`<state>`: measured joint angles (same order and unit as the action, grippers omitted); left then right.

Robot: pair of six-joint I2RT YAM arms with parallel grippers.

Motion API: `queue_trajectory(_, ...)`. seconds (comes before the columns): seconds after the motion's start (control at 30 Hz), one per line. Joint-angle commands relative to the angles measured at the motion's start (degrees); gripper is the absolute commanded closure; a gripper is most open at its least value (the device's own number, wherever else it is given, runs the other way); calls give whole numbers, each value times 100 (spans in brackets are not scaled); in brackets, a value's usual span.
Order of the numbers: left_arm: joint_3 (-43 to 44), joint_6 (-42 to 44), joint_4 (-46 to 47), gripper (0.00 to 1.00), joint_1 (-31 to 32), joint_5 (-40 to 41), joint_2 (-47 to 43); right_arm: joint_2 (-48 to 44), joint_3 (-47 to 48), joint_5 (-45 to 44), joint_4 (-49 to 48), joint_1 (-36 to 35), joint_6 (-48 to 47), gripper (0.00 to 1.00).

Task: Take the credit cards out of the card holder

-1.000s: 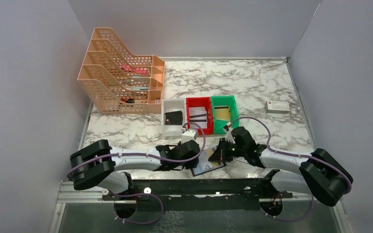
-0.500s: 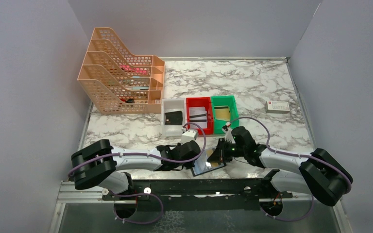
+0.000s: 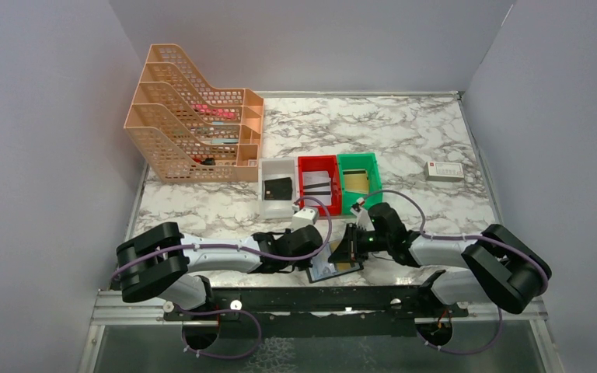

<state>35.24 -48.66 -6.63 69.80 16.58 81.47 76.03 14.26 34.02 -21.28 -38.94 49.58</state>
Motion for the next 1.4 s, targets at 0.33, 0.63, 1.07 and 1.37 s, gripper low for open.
queue_trajectory(0.33,-44,-11,-323,91,104,-247,142,-1212,193,-1292,1715,27,-536,91)
queue_trajectory(0.63,-70,-11,-314,93,130,-269,130,-1040,-182,-694,777,35,4,86)
queue_trajectory(1.07,-34,31,-236,94,158,-277,228,-178,-222,-311,-325,35,280,72)
queue_trajectory(1.37,12,82,-311,95,157,-235,238,-959,42,-1218,1144,44,-314,99)
